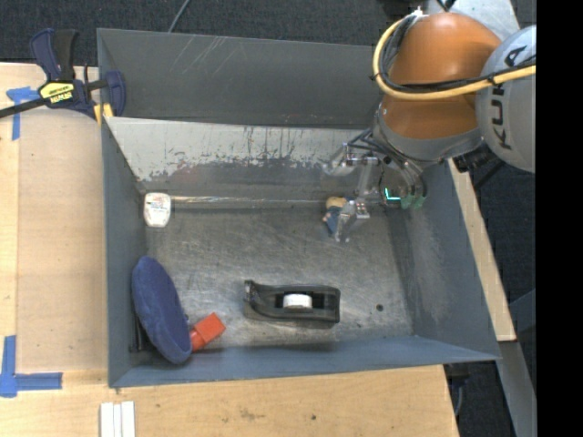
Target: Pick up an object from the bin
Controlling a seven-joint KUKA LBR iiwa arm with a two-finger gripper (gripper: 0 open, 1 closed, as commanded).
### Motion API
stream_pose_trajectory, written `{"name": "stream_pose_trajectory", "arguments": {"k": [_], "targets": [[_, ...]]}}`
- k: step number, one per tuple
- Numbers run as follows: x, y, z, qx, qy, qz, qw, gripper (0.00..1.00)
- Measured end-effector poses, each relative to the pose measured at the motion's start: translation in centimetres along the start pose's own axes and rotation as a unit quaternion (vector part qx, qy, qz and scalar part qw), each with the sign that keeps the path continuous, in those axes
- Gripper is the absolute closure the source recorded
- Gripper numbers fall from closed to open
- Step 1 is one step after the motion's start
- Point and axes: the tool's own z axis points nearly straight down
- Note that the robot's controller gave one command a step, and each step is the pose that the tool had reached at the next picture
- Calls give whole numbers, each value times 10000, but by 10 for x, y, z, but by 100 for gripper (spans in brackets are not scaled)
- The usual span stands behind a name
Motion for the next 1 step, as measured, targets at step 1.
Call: {"name": "stream_pose_trajectory", "arguments": {"k": [1], "targets": [[86,-16,80,3,8,-1019,9948,0]]}}
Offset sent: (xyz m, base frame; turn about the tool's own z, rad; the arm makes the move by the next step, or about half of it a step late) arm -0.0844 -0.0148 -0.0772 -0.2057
